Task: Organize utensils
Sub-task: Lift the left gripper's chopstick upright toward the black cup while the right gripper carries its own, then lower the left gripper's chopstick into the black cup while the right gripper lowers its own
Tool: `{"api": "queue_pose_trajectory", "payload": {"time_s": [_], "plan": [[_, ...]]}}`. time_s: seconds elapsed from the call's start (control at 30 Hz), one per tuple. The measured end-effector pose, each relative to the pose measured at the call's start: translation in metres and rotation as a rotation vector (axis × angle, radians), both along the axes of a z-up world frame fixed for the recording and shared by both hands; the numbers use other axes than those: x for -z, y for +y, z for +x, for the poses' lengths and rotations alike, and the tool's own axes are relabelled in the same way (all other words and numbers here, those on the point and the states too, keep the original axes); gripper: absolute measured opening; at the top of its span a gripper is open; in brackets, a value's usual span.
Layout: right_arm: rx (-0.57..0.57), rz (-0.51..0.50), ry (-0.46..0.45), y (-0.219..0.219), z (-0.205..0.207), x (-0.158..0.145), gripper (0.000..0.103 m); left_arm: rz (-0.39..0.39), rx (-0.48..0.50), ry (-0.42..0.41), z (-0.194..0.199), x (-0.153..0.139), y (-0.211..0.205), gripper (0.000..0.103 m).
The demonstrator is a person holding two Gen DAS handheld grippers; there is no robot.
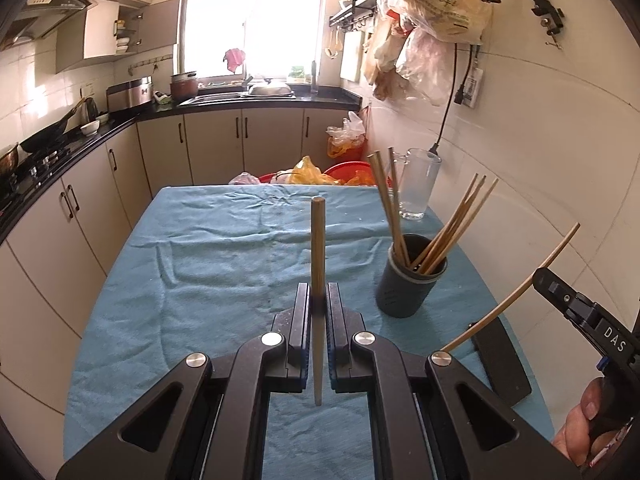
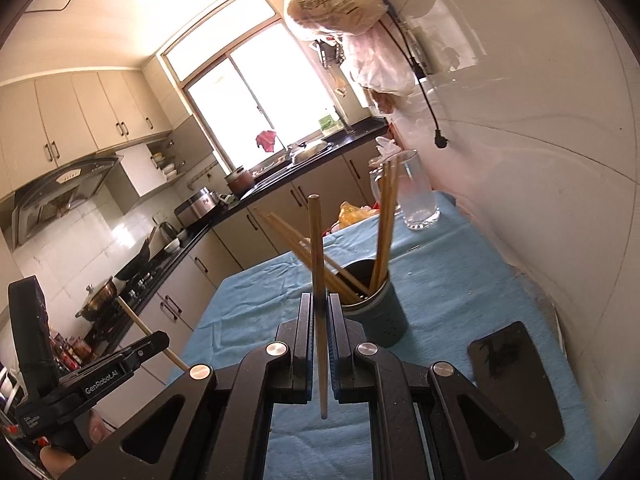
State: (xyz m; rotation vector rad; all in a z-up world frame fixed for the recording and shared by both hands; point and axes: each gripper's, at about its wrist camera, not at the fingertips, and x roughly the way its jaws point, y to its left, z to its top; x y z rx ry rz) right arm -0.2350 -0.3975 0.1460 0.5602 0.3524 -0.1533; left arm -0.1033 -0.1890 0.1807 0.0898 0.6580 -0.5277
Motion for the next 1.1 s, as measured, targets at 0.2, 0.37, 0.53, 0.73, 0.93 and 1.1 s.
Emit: {"api": "queue_pose_trajectory", "payload": {"time_s": [0.2, 0.37, 0.53, 0.73, 0.93, 1.1], "plan": [[0.027, 0.012, -0.005, -0.013, -0.006, -0.001, 0.007, 0.004, 0.031, 0.004, 0.001, -0.003, -0.016, 0.006], [0.044, 0.012, -0.009, -0.024, -0.01, -0.006, 0.007, -0.015, 0.062, 0.005, 0.002, -0.012, -0.031, 0.006], [0.064, 0.01, -0.026, -0.035, -0.014, -0.014, 0.007, -0.021, 0.088, -0.01, 0.003, -0.024, -0.046, 0.006], [0.085, 0.009, -0.069, -0.05, -0.015, -0.037, 0.007, -0.062, 0.12, -0.052, 0.005, -0.054, -0.062, 0.006], [0.116, -0.036, -0.126, -0.059, -0.01, -0.069, 0.007, -0.117, 0.136, -0.105, 0.02, -0.085, -0.081, 0.006], [0.134, -0.062, -0.144, -0.062, 0.008, -0.081, 0.007, -0.165, 0.131, -0.106, 0.041, -0.099, -0.099, 0.006]]}}
